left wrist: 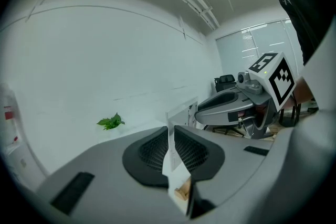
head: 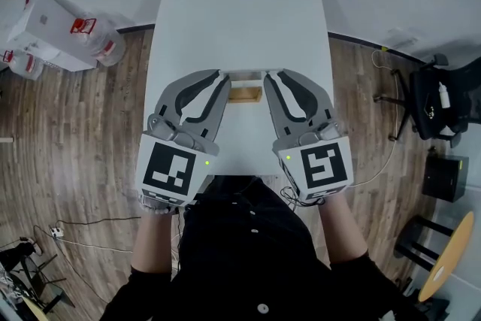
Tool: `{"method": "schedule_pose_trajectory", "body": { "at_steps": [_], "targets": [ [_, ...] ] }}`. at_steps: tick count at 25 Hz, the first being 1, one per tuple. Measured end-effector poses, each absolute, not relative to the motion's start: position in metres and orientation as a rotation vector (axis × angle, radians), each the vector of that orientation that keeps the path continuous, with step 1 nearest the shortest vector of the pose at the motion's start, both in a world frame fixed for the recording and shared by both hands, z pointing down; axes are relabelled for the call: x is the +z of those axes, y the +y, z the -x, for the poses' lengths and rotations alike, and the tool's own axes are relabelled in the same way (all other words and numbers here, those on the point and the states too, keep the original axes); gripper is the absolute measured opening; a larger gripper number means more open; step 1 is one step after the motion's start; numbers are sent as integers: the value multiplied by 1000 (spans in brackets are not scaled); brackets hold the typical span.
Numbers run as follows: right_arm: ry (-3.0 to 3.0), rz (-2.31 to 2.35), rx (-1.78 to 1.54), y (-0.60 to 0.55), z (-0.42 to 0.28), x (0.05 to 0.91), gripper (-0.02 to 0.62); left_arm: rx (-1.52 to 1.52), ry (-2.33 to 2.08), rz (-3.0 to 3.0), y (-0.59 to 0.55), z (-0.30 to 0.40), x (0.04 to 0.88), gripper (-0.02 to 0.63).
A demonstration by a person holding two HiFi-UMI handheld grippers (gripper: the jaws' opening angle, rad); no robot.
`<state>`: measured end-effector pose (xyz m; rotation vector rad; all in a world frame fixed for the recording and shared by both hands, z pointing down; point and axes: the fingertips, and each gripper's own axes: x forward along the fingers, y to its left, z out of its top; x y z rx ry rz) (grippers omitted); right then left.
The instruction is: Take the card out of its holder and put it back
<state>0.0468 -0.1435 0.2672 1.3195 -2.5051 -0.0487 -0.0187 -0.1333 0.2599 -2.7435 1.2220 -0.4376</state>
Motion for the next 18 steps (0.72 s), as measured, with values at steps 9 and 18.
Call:
{"method": "schedule_pose_trajectory", "body": {
  "at_steps": [9, 18],
  "targets": [
    [-2473, -1311, 33, -155, -47, 302, 89, -486, 1192, 2810, -146, 18, 295, 48],
    [-2446, -1297, 85, -164, -52, 335, 89, -545, 1159, 2852, -154, 13, 326, 46]
  ]
}}
